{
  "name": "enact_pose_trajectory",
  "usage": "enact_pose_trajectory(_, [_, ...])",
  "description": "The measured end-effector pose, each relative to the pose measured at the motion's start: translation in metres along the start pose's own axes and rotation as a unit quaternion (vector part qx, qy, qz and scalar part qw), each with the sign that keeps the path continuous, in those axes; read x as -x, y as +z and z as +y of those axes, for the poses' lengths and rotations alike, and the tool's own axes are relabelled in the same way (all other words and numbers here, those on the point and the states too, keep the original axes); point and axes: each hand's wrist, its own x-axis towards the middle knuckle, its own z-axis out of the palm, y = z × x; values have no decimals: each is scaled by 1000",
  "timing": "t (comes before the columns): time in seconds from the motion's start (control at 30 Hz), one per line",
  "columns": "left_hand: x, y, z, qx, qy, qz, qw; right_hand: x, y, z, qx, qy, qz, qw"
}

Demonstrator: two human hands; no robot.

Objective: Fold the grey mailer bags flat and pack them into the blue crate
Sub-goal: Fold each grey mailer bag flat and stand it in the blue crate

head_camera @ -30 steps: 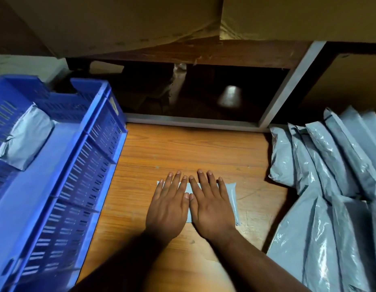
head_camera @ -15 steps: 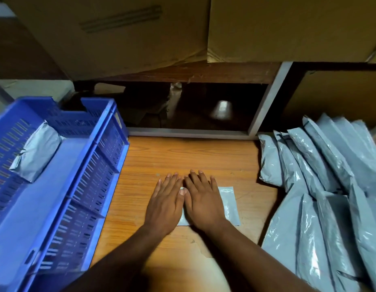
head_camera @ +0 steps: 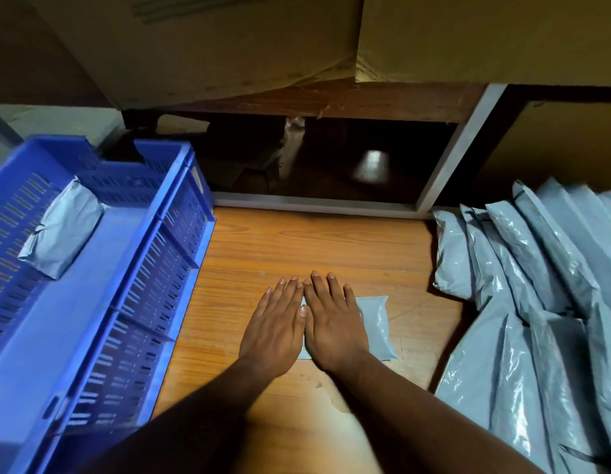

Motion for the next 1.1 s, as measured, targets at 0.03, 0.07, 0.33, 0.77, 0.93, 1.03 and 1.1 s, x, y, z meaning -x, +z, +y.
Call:
enact_pose_trajectory(0.03, [-1, 0, -1, 4, -2, -6, 1000, -1, -3, 2, -21, -7, -8, 1000])
enact_pose_trajectory(0.07, [-2, 0, -3, 14, -5, -19, 1000, -2, -8, 7, -58, -10, -19, 998])
enact_pose_trajectory(0.33, [-5, -18, 5, 48, 25, -10, 998, 22, -15, 42, -14, 10, 10, 1000])
enact_pose_trajectory(0.77, [-4, 1, 14, -28, 16, -43, 999, 21, -3, 40, 30, 22, 12, 999])
enact_pose_trajectory(0.93, [9, -1, -7, -30, -58, -28, 997, 37, -11, 56, 37, 80, 0, 996])
enact_pose_trajectory(1.03, [11, -1, -10, -33, -64, -34, 997, 36, -17, 55, 33, 81, -25, 996])
enact_pose_trajectory(1.1, [10, -5, -6, -26, -63, -27, 997, 34, -27, 56, 14, 77, -42, 996])
